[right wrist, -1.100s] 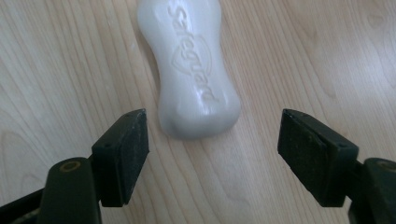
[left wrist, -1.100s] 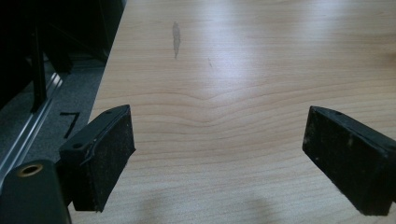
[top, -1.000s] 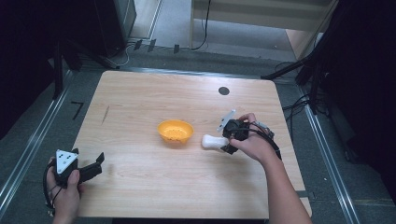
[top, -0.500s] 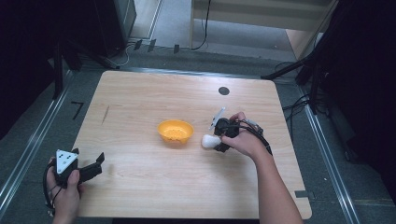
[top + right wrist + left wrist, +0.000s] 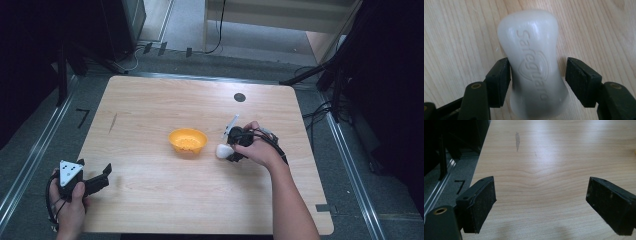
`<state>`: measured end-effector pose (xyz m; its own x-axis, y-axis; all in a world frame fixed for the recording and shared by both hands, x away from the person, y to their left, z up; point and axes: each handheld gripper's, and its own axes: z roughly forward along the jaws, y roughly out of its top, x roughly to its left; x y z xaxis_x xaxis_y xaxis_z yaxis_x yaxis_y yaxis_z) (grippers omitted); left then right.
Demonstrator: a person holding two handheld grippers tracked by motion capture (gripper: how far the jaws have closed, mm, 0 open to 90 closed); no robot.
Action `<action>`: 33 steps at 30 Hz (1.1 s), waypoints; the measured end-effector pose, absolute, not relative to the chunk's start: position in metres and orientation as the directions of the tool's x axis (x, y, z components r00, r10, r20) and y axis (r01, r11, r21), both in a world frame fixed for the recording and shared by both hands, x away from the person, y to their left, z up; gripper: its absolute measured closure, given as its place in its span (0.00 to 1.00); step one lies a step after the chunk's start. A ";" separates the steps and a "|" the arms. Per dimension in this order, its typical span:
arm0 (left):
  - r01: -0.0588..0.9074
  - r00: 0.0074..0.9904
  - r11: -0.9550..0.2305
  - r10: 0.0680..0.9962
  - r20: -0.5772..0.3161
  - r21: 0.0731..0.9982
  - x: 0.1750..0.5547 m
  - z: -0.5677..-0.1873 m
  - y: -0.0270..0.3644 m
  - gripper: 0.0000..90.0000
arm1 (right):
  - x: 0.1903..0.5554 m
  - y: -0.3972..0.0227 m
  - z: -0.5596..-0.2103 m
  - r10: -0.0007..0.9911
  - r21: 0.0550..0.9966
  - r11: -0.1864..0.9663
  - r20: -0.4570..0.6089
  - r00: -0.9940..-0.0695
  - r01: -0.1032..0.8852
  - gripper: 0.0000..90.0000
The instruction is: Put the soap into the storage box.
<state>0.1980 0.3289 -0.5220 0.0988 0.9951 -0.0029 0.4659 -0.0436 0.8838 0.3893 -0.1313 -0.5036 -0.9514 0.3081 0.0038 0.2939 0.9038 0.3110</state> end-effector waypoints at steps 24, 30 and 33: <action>0.469 0.091 -0.042 0.996 -0.001 0.882 0.198 -0.522 0.329 0.10 | 0.387 -0.129 -0.508 0.312 0.332 0.895 0.010 -0.950 0.297 0.46; 0.469 0.091 -0.043 0.996 0.000 0.882 0.198 -0.522 0.328 0.11 | 0.388 -0.130 -0.507 0.310 0.334 0.895 0.013 -0.951 0.296 0.54; 0.468 0.091 -0.043 0.996 0.000 0.883 0.198 -0.522 0.329 0.11 | 0.388 -0.129 -0.506 0.311 0.331 0.896 0.009 -0.950 0.296 0.55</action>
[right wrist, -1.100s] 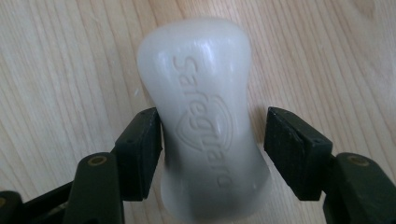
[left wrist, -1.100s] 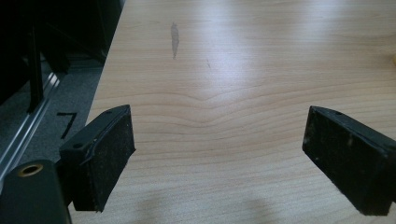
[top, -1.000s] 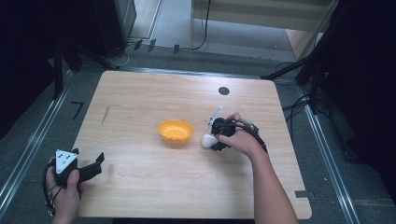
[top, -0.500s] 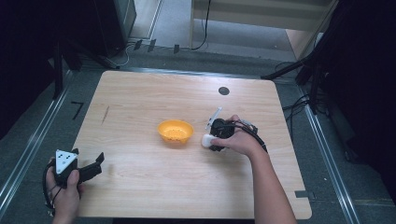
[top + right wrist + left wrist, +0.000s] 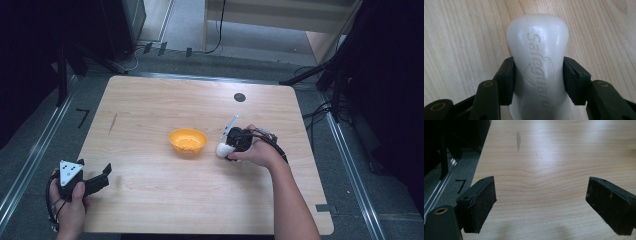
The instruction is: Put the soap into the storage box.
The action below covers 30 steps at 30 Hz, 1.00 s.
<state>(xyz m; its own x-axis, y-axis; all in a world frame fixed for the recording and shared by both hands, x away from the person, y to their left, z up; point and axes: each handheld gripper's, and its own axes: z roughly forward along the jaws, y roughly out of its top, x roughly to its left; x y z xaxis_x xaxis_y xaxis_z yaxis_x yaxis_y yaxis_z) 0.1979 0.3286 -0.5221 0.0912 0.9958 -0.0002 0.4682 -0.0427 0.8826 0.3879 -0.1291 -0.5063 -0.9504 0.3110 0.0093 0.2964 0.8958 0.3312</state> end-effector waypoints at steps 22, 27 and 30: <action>0.468 0.069 -0.035 0.998 0.003 0.883 0.198 -0.522 0.328 0.13 | 0.382 -0.141 -0.497 0.305 0.362 0.886 0.013 -0.952 0.289 0.56; 0.466 0.067 -0.034 0.998 0.003 0.884 0.198 -0.522 0.328 0.13 | 0.381 -0.142 -0.488 0.305 0.370 0.882 0.018 -0.952 0.290 0.56; 0.467 0.069 -0.039 0.998 0.007 0.883 0.198 -0.522 0.328 0.14 | 0.380 -0.143 -0.484 0.306 0.387 0.877 0.010 -0.952 0.286 0.56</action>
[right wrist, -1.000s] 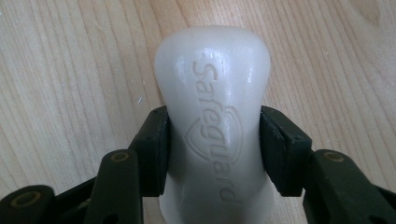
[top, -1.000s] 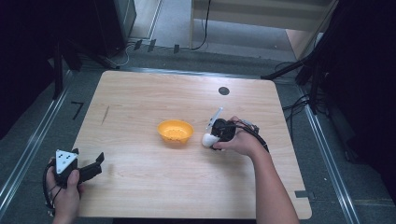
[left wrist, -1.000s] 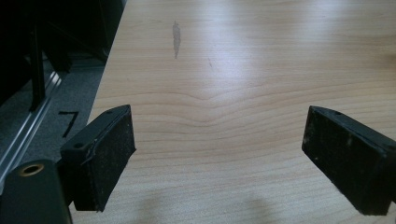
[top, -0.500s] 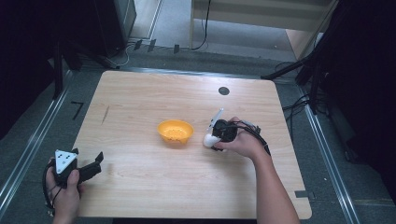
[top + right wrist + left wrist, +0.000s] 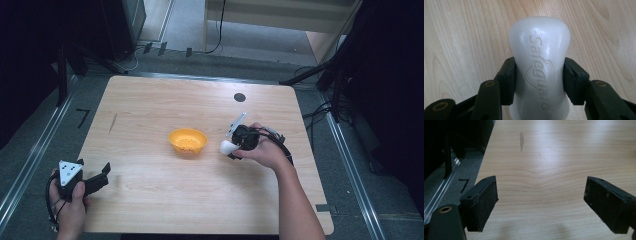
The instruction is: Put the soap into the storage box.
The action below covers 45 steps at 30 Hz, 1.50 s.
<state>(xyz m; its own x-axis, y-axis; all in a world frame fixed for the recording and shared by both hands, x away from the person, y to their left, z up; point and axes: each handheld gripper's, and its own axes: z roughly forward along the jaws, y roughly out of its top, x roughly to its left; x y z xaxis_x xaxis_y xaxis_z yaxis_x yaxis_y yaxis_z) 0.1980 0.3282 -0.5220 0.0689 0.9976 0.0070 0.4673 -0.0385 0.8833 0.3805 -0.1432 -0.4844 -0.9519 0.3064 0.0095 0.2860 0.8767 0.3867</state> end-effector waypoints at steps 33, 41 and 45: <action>0.462 0.063 -0.010 0.998 -0.022 0.887 0.197 -0.522 0.331 0.14 | 0.389 -0.105 -0.431 0.274 0.398 0.882 0.000 -0.962 0.251 0.56; 0.466 0.063 0.000 0.997 -0.034 0.885 0.196 -0.522 0.333 0.14 | 0.390 -0.092 -0.425 0.262 0.389 0.889 0.000 -0.965 0.241 0.56; 0.464 0.063 0.004 0.997 -0.038 0.886 0.196 -0.522 0.334 0.14 | 0.391 -0.087 -0.425 0.251 0.386 0.893 0.002 -0.968 0.232 0.56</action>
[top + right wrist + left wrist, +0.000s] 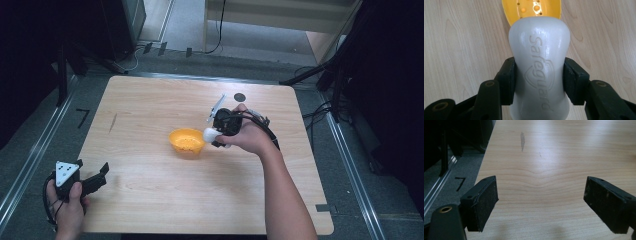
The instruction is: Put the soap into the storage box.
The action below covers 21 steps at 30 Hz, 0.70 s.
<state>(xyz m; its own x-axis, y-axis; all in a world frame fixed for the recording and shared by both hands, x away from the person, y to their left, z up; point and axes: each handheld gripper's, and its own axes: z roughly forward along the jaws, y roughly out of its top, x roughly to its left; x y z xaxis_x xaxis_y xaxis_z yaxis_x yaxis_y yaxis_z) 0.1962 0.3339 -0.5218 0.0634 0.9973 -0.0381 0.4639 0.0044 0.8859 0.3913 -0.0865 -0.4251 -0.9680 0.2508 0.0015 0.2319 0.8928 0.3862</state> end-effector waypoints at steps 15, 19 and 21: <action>0.461 0.062 0.014 0.997 -0.048 0.887 0.196 -0.522 0.334 0.14 | 0.396 -0.060 -0.420 0.220 0.384 0.901 -0.007 -0.976 0.200 0.56; 0.463 0.064 0.014 0.997 -0.049 0.886 0.196 -0.522 0.335 0.14 | 0.398 -0.053 -0.420 0.211 0.371 0.908 -0.007 -0.977 0.194 0.56; 0.463 0.064 0.015 0.997 -0.050 0.886 0.196 -0.522 0.335 0.14 | 0.399 -0.049 -0.420 0.205 0.369 0.911 -0.015 -0.979 0.185 0.56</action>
